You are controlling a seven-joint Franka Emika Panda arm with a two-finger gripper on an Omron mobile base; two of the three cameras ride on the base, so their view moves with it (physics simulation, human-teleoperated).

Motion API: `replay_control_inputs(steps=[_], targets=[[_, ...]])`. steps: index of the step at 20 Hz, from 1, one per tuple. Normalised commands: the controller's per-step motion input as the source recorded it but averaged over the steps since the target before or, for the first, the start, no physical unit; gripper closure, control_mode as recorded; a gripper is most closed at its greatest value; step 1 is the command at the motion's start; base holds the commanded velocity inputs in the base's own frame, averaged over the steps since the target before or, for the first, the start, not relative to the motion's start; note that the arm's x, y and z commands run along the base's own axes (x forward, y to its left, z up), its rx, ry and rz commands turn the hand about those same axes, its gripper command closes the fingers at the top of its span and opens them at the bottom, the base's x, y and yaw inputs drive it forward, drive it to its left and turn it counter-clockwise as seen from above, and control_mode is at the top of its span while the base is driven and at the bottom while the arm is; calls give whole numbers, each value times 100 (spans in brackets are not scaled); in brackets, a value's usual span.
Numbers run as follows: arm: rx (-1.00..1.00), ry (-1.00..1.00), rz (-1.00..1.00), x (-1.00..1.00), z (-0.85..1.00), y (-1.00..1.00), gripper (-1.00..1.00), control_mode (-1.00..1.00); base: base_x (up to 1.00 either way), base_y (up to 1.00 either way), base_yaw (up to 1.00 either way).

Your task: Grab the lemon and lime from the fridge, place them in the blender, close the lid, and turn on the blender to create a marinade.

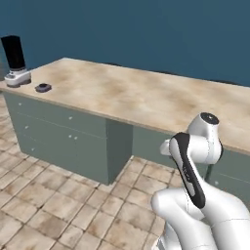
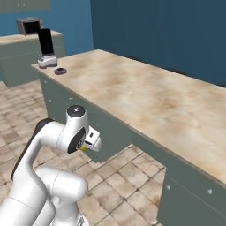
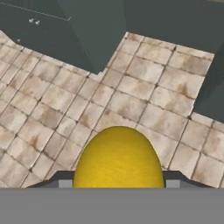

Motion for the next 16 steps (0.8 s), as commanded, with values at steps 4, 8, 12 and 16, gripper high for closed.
replay_control_inputs(steps=[4, 8, 12, 16], targets=[[0, 0, 0, 0, 0, 0, 100, 100, 86, 100, -19], [0, 0, 0, 0, 0, 0, 100, 100, 85, 100, -19], [0, 0, 0, 0, 0, 0, 100, 100, 85, 100, -19], [0, 0, 0, 0, 0, 0, 100, 100, 84, 100, -19]])
